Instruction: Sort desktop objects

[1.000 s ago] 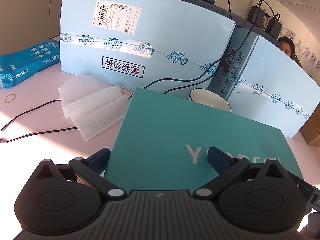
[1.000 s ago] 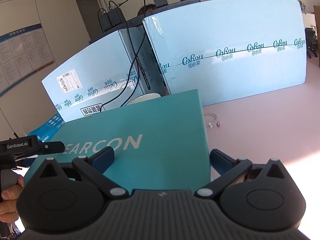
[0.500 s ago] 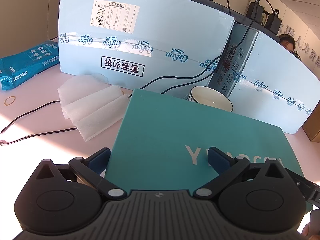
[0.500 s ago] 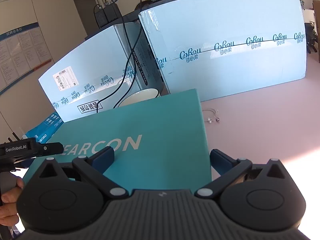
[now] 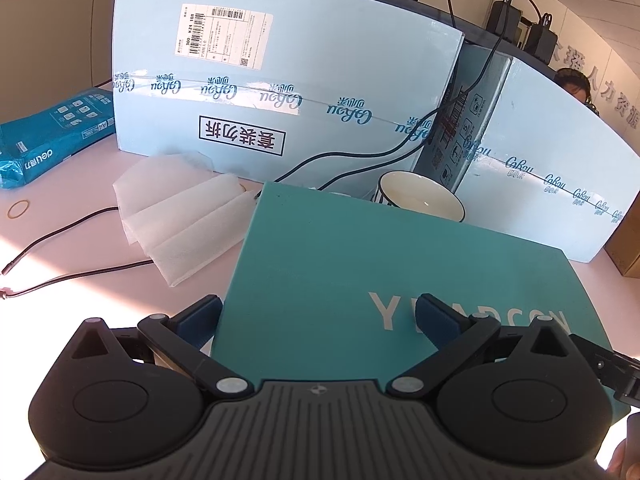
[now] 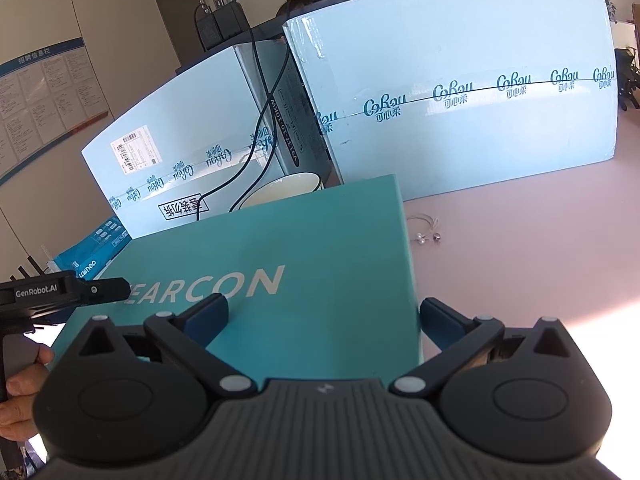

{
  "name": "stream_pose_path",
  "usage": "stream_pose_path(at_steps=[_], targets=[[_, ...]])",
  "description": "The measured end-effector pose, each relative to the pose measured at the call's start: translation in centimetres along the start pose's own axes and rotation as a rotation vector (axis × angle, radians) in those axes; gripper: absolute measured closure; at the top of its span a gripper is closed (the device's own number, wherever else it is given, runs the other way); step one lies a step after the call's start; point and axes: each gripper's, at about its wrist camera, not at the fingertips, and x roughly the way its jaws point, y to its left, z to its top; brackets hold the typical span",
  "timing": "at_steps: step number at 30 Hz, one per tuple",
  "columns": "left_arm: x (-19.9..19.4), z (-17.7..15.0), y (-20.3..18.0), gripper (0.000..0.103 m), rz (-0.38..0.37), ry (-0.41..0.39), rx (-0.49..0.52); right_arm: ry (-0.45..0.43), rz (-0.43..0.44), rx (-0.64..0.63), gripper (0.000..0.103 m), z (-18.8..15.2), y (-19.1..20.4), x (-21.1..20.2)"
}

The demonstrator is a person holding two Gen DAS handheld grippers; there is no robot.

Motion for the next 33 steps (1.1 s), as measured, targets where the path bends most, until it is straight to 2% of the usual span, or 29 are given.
stream_pose_path(at_steps=[6,17,26,33], targets=[[-0.1,0.0,0.2,0.000,-0.008,0.004,0.000,0.005,-0.013,-0.022,0.000,0.5,0.1,0.5],[-0.2,-0.2,0.2,0.000,-0.009,-0.006,0.008,0.043,-0.006,0.023,0.000,0.7,-0.4,0.8],[0.1,0.0,-0.1,0.000,0.004,-0.018,0.016,0.039,-0.070,-0.089,0.000,1.5,1.4,1.0],[0.1,0.4,-0.1,0.000,0.014,-0.022,0.021,0.010,-0.107,-0.109,0.000,3.3,1.9,2.2]])
